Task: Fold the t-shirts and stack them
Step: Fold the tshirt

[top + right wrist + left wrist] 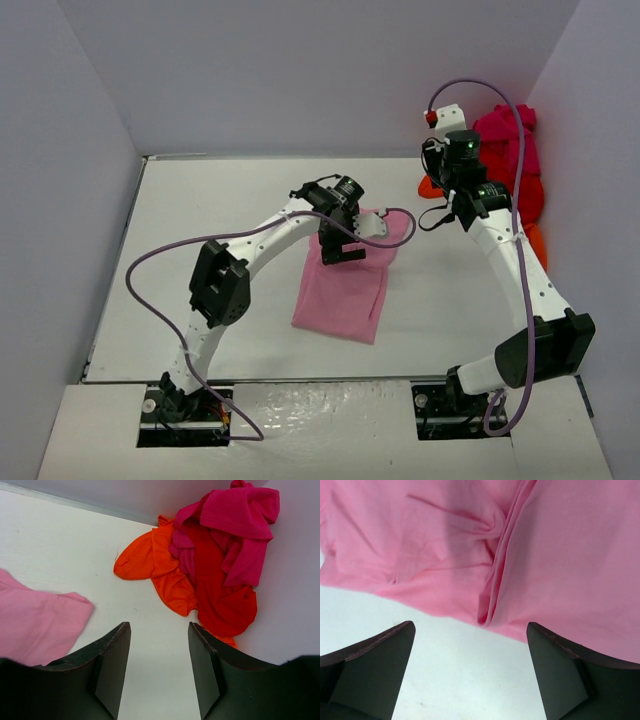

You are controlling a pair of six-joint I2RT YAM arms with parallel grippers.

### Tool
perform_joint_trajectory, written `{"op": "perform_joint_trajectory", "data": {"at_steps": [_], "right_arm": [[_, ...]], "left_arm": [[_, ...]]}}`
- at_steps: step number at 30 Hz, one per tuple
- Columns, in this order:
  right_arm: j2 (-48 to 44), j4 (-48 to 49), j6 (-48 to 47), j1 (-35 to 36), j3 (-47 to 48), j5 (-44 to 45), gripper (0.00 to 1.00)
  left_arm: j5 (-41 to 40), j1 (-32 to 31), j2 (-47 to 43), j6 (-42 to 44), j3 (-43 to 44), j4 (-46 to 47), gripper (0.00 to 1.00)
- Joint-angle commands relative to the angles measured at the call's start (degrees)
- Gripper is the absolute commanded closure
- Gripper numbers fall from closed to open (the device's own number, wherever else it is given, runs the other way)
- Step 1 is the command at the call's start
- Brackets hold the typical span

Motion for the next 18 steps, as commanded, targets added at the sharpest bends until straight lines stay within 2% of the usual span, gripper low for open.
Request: {"op": "perform_joint_trajectory", "data": {"at_steps": [1,9,18], "right_arm": [[-3.30,4.95,-1.97,-0.69,1.36,3.11,0.52],[-3.23,6.39,-2.15,-2.63,2.28,4.71,0.43],[-2.64,7.10,-1.56,-4.12,0.86,4.87,0.43]], "left_arm": [[-0.82,-0.67,-15.15,-1.36,-8.26,2.89,0.07],[-0.13,-6.93,-23.56,-0.92,-27.78,0.22,0.07],[1.34,-14.39,-23.15,-2.40,-36.56,3.14,0.09]]}}
